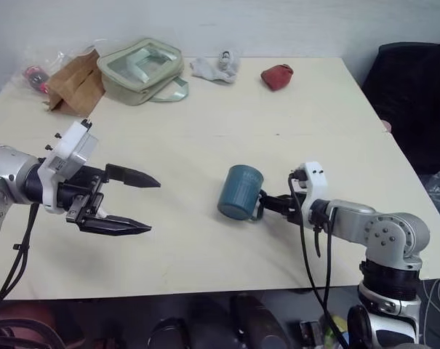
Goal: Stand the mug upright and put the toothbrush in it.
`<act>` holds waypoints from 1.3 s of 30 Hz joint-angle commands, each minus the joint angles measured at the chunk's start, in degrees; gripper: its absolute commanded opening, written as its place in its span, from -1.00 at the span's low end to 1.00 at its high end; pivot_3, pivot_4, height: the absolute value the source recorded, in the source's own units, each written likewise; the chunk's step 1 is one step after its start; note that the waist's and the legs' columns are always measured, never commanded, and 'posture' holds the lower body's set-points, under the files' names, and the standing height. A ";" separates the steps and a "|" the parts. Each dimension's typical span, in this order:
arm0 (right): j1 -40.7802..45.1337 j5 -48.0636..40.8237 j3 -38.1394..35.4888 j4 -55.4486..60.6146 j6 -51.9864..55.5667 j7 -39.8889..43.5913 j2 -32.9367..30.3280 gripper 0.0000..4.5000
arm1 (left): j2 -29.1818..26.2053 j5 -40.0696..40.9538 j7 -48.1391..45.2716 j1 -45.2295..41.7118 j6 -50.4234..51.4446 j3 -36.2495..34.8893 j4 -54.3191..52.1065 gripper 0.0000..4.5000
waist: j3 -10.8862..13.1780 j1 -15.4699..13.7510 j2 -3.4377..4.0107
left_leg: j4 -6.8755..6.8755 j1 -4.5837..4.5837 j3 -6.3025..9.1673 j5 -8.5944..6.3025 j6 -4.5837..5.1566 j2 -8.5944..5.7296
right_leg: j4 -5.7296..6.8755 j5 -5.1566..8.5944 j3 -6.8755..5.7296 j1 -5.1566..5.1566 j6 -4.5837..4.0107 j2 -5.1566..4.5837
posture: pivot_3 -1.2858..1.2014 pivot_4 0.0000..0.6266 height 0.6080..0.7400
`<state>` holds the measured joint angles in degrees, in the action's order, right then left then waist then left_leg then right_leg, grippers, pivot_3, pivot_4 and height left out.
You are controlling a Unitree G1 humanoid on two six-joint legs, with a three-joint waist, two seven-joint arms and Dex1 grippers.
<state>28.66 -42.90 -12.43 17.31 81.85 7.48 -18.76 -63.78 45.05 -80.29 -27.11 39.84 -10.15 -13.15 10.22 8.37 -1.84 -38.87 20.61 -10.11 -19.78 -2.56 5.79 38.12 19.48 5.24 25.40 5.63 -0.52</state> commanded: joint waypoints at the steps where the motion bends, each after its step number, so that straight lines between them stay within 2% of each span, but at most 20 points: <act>1: -0.15 3.00 5.22 -3.01 -1.57 1.86 -1.33 0.15 | 0.11 -0.26 -0.21 -1.97 -1.17 -0.24 -0.67 1.00 | -0.05 0.06 -0.07 | 0.00 0.00 0.00 0.00 0.00 0.00 | 0.01 0.00 0.00 0.00 0.00 0.00 | 0.03 -0.52 1.00; 6: -0.04 3.38 8.67 -2.64 -1.24 5.28 -2.70 -0.46 | 0.52 -0.96 -0.39 -3.48 -1.57 0.67 0.37 1.00 | -0.12 0.10 -0.19 | -0.04 -0.02 0.01 0.00 0.00 0.01 | 0.08 0.01 0.00 0.00 -0.01 0.00 | 0.03 -0.52 1.00; 13: -0.27 3.40 9.64 -1.70 -0.46 7.86 -3.52 -0.46 | 1.00 -1.77 -0.66 -5.34 -2.03 2.05 1.79 1.00 | -0.12 -0.04 -0.20 | -0.03 -0.02 0.02 0.00 0.00 0.02 | 0.07 0.02 -0.01 0.00 -0.03 0.01 | 0.03 -0.52 1.00; 16: -0.38 3.45 9.01 -1.62 -0.91 8.22 -2.75 -0.70 | 1.28 -1.99 -0.71 -5.69 -2.11 2.34 2.03 1.00 | -0.12 -0.18 -0.20 | -0.04 -0.02 0.03 0.00 0.00 0.02 | 0.08 0.02 -0.01 0.00 -0.03 0.01 | 0.03 -0.52 1.00; 18: -0.44 3.62 9.24 -1.34 -0.78 8.53 -2.72 -0.97 | 1.49 -2.12 -0.75 -5.94 -2.03 2.40 2.09 1.00 | -0.12 -0.33 -0.20 | -0.03 -0.02 0.02 0.00 0.00 0.01 | 0.07 0.02 -0.01 0.00 -0.03 0.01 | 0.03 -0.52 1.00; 24: -0.68 4.16 10.47 -0.57 -0.86 9.65 -3.60 -0.99 | 2.07 -1.71 -0.99 -6.65 -1.02 2.54 1.75 1.00 | -0.13 -0.35 -0.21 | -0.04 -0.02 0.02 0.00 0.00 0.01 | 0.07 0.02 -0.01 0.00 -0.03 0.01 | 0.03 -0.52 1.00; 27: -0.27 5.42 10.28 -0.41 -4.22 9.89 -3.70 -0.99 | 2.29 -1.64 -0.93 -6.50 -0.86 2.51 1.43 1.00 | -0.13 -0.34 -0.21 | -0.05 -0.02 0.02 0.00 0.00 0.01 | 0.07 0.02 -0.01 0.00 -0.03 0.01 | 0.03 -0.52 1.00; 32: 6.72 8.54 8.35 -0.43 -23.66 11.07 2.49 -0.99 | 2.16 -0.53 0.80 -5.40 0.64 0.62 0.78 1.00 | -0.09 -0.07 -0.16 | -0.11 -0.02 0.01 0.00 0.00 0.01 | 0.18 0.02 0.02 0.03 -0.03 0.01 | 0.03 -0.52 1.00; 35: 7.52 11.67 10.23 -1.30 -31.89 12.13 4.63 -0.99 | 1.30 0.30 1.51 -4.21 1.90 -1.38 0.59 1.00 | -0.06 -0.01 -0.10 | -0.13 -0.01 0.01 0.00 0.00 0.00 | 0.27 0.02 0.07 0.08 -0.03 0.02 | 0.03 -0.52 1.00; 39: 7.49 17.51 13.03 -6.52 -48.37 11.93 10.09 -0.99 | -1.57 0.15 1.69 0.03 3.47 -6.33 0.62 1.00 | -0.06 -0.22 -0.09 | -0.07 -0.01 0.03 0.00 -0.01 0.02 | 0.27 0.06 -0.01 0.09 -0.10 0.03 | 0.03 -0.52 1.00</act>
<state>36.37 -31.47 -2.06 14.97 51.61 18.92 -13.75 -61.60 44.22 -78.96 -30.76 41.57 -9.65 -11.20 10.16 8.15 -1.93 -38.89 20.62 -10.07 -19.78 -2.57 5.80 38.33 19.55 5.22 25.49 5.52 -0.53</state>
